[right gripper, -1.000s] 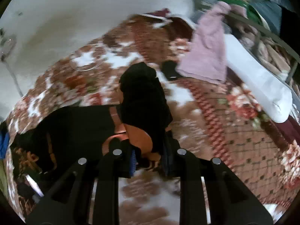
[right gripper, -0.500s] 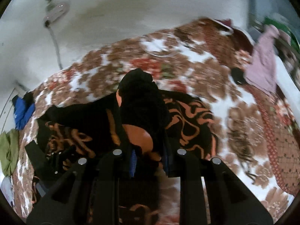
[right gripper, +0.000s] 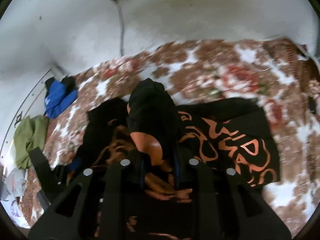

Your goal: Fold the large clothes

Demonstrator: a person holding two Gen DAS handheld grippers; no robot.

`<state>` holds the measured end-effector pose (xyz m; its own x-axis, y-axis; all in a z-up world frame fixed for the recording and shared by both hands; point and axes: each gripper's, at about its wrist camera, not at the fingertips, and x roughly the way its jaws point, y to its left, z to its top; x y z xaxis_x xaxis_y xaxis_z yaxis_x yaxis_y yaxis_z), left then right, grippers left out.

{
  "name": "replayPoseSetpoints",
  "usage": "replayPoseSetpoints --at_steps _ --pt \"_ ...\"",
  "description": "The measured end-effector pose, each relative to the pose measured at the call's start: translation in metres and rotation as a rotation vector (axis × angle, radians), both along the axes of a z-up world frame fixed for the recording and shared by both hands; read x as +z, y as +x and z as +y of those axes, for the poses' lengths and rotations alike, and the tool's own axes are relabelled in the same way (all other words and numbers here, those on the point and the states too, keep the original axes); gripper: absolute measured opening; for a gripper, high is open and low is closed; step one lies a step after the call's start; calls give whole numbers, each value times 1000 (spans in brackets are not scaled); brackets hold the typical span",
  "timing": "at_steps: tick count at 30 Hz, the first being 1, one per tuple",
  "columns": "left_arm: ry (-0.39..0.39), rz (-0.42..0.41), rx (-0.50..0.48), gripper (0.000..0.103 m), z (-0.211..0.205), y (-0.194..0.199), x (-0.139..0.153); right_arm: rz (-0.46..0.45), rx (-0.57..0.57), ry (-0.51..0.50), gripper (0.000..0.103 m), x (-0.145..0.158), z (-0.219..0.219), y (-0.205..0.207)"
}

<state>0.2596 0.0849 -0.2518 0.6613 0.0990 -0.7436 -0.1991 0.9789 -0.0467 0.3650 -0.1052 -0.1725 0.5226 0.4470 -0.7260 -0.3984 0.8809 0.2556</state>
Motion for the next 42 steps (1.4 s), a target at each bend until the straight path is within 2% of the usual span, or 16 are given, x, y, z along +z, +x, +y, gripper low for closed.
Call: replayPoseSetpoints --at_steps 3,7,11,13,15,22,26,29,31,32,33,34,36,39,42 --pt "6 40 16 98 24 -7 -16 56 42 27 23 -21 40 -9" --pt "18 125 30 98 50 -16 -47 78 88 25 23 -39 79 -21" --pt "30 179 33 98 63 -24 -67 89 107 17 23 -52 102 -27" --pt "15 232 27 98 67 -24 -81 91 117 5 23 -58 112 -28" --pt "-4 243 27 98 71 -27 -90 93 124 -10 23 -65 120 -28" --pt "3 218 -2 98 72 -35 -89 89 162 -79 23 -91 144 -31" --pt "38 191 -8 98 76 -52 -74 80 175 -108 23 -106 158 -33" --pt "65 172 -15 98 79 -69 -62 81 177 -126 27 -118 169 -34" --pt "73 171 -19 98 82 -83 -56 75 192 -166 33 -129 179 -36" --pt "73 173 -19 98 84 -87 -55 80 202 -174 46 -134 184 -37" --pt "74 175 -17 98 86 -94 -52 94 218 -164 65 -137 188 -37" --pt "76 177 -16 98 89 -97 -51 115 243 -137 79 -139 192 -41" --pt "87 183 -9 98 94 -104 -48 90 272 -120 90 -131 198 -51" --pt "98 179 12 98 101 -111 -37 36 318 -144 90 -116 203 -68" --pt "80 154 36 98 104 -107 -17 56 304 -113 92 -98 179 -68"
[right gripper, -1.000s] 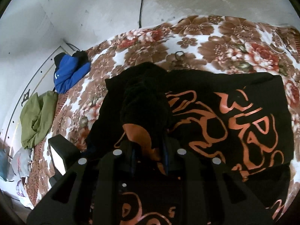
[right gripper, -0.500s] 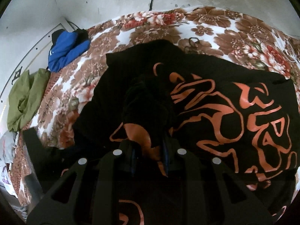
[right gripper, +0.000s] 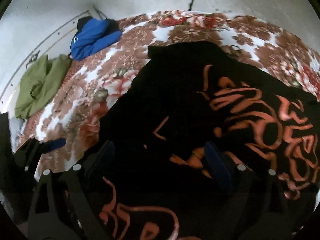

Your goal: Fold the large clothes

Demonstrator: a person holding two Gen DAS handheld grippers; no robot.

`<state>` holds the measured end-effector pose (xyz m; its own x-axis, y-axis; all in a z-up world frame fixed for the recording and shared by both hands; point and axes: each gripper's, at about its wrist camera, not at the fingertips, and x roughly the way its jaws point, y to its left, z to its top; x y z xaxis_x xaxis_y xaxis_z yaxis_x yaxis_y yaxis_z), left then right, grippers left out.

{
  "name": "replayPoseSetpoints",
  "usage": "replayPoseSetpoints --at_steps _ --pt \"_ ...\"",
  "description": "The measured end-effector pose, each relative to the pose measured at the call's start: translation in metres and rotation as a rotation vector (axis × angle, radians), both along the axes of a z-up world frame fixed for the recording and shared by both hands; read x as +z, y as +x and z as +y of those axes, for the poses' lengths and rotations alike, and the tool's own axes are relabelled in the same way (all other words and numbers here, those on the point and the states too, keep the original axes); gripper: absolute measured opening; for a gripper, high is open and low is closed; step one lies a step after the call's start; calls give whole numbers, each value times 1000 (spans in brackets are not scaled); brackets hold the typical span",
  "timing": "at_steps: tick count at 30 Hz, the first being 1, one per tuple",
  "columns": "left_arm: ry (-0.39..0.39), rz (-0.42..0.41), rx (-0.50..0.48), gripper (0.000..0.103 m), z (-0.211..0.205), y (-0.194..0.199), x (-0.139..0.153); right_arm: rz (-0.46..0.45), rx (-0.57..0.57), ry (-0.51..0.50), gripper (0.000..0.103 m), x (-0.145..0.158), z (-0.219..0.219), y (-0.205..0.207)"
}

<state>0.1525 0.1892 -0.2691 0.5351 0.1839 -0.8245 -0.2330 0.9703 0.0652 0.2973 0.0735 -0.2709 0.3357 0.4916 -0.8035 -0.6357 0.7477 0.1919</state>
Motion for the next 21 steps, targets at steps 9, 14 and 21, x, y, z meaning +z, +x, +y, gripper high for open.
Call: replayPoseSetpoints --at_steps 9,14,21 --pt "-321 -66 41 98 -13 79 11 -60 -277 -146 98 24 -153 63" --pt "-437 -44 52 98 -20 128 -6 -61 -403 -211 98 13 -219 94" --pt "-543 20 -8 83 -37 162 -31 -35 -458 -221 98 -3 -247 103"
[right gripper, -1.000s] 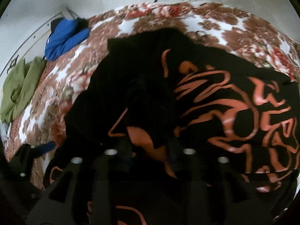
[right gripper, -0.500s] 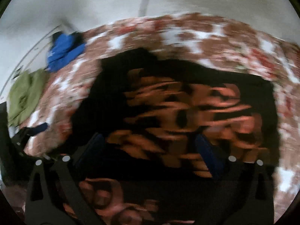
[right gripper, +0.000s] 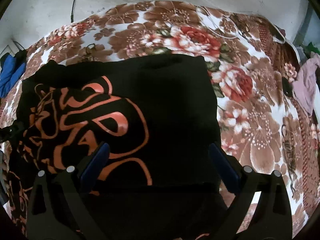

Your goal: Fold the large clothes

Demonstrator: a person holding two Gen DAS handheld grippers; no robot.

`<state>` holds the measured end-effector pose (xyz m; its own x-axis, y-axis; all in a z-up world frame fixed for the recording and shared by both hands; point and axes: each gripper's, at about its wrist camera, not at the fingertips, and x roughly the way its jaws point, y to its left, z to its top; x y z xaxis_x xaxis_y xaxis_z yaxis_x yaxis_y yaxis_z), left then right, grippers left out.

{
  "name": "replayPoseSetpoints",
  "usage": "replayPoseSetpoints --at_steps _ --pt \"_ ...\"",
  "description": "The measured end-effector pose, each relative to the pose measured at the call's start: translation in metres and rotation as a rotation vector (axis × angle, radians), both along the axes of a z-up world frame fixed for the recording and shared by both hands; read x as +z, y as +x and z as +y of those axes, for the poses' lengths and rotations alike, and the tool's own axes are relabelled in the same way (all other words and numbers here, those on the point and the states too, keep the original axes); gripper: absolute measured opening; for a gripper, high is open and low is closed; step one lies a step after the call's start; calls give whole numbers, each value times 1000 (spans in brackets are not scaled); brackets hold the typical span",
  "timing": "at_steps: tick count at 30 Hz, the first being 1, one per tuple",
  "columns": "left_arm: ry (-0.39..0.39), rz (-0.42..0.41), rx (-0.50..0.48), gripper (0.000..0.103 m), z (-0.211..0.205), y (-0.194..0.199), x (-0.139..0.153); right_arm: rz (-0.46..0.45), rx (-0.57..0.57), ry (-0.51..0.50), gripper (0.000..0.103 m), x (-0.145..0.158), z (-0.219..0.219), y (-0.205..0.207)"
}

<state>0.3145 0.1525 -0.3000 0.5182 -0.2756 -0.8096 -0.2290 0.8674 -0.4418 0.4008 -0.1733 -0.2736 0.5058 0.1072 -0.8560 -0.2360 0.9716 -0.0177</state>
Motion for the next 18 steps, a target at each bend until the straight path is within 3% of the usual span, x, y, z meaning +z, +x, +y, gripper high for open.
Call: replayPoseSetpoints --at_steps 2,3,4,6,11,18 --pt "8 -6 -35 71 -8 3 -2 0 -1 -18 98 -5 -2 2" --pt "17 -8 -46 58 -10 3 -3 0 -1 -27 98 -8 -2 4" --pt "36 -13 -62 39 -12 3 -3 2 3 -34 98 -11 -3 5" --pt "53 -27 -79 23 -11 0 0 4 9 -45 98 -16 -3 7" --pt "73 -42 -103 18 0 -4 15 -10 7 -63 98 -14 -6 11" --pt "122 -156 -72 17 28 -11 80 -41 -20 -46 98 8 -8 19"
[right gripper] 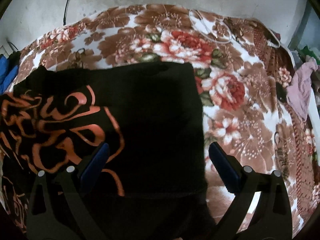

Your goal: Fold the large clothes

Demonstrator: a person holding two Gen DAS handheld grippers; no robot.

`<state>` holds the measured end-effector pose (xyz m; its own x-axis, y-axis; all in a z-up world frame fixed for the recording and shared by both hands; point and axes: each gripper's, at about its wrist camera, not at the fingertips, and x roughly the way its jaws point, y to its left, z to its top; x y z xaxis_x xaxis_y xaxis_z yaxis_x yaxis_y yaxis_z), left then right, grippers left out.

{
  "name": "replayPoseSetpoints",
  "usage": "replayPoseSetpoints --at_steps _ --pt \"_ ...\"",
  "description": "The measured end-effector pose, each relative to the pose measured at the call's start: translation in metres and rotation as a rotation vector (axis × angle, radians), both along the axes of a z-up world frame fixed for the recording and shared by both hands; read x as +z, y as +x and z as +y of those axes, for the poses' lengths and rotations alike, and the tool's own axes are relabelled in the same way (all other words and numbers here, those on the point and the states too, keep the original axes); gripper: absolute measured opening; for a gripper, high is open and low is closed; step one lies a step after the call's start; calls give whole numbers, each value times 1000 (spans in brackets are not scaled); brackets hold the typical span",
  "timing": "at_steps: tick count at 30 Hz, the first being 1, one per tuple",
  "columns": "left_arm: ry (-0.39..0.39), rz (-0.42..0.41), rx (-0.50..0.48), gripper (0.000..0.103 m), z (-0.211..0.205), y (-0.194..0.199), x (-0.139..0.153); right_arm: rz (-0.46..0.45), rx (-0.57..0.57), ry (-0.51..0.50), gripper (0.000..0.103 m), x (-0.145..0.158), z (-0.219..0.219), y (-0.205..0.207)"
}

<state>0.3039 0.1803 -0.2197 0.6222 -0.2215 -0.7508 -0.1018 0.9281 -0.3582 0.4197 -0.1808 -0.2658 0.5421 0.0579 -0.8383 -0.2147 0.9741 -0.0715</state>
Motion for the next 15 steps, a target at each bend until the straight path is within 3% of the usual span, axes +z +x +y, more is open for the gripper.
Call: replayPoseSetpoints --at_steps 2,5,9,11,14,15 --pt "39 -16 9 17 9 0 10 -8 6 -19 98 1 3 2" --pt "40 4 35 17 23 2 -2 4 3 -41 98 -6 5 6" --pt "-15 104 99 17 48 3 -52 37 -5 -62 98 -29 6 9" --pt "27 118 75 17 44 4 -71 66 -8 -71 98 -45 4 10" --pt "56 129 51 32 36 5 -92 98 -36 -46 98 -66 -6 10" --pt "55 123 61 44 36 3 -94 113 -50 -35 98 -72 -11 10"
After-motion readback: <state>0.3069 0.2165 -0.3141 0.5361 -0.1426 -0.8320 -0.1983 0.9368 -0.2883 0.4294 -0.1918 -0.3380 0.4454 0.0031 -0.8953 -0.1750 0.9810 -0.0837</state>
